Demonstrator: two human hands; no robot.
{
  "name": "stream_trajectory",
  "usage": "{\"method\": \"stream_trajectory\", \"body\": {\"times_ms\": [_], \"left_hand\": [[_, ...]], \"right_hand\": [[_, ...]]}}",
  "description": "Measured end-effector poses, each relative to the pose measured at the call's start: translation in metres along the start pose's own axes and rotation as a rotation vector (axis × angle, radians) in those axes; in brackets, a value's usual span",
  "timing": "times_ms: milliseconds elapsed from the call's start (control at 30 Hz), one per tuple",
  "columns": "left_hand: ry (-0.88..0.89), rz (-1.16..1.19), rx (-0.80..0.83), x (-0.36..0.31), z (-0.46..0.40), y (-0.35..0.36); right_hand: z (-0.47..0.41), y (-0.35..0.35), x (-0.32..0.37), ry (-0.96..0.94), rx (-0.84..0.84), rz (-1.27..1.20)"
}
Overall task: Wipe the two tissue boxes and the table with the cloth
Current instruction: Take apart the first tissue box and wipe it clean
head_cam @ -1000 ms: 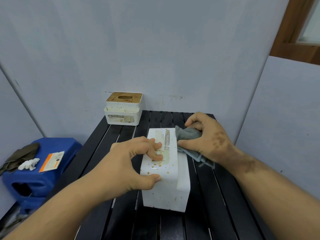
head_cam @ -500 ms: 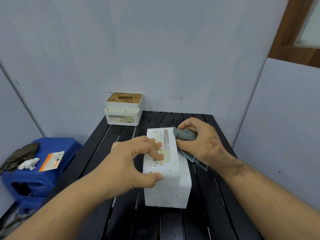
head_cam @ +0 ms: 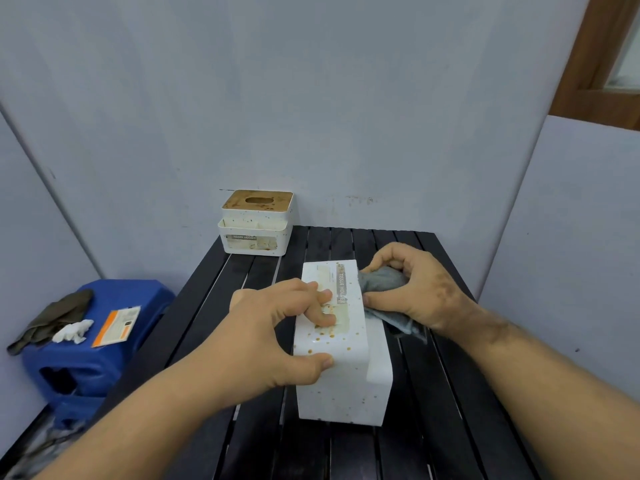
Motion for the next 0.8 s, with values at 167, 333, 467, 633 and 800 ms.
{"method": "stream_trajectory", "body": {"times_ms": [167,333,467,633,800], "left_hand": [[-0.001,-0.013,-0.005,-0.003,-0.001,-0.001],[-0.005,-0.017,-0.013,-0.003,0.000,0.000],[-0.002,-0.023,-0.021,-0.002,0.001,0.000],[-0.007,-0.041,-0.038,-0.004,0.004,0.000],[-0.006,-0.040,-0.054,-0.003,0.003,0.002]], "right_hand": [[-0.003,0.014,-0.001,0.019,-0.171,-0.030],[-0.005,0.001,-0.002,0.065,-0.056,-0.031],[-0.005,0.003,0.001,0.037,-0.123,-0.006],[-0.002,0.003,0.010,0.013,-0.068,0.123],[0.006,-0.027,0.002,0.077,-0.141,0.127]]}}
Point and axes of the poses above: each hand's wrist, its own z-axis away from the middle knuckle, its own y-axis out of the palm, x = y × z, the point moved 1 cm from there along -z, towards the middle knuckle, and after that the axes turned 2 degrees about -z, right-handed, at the moved point
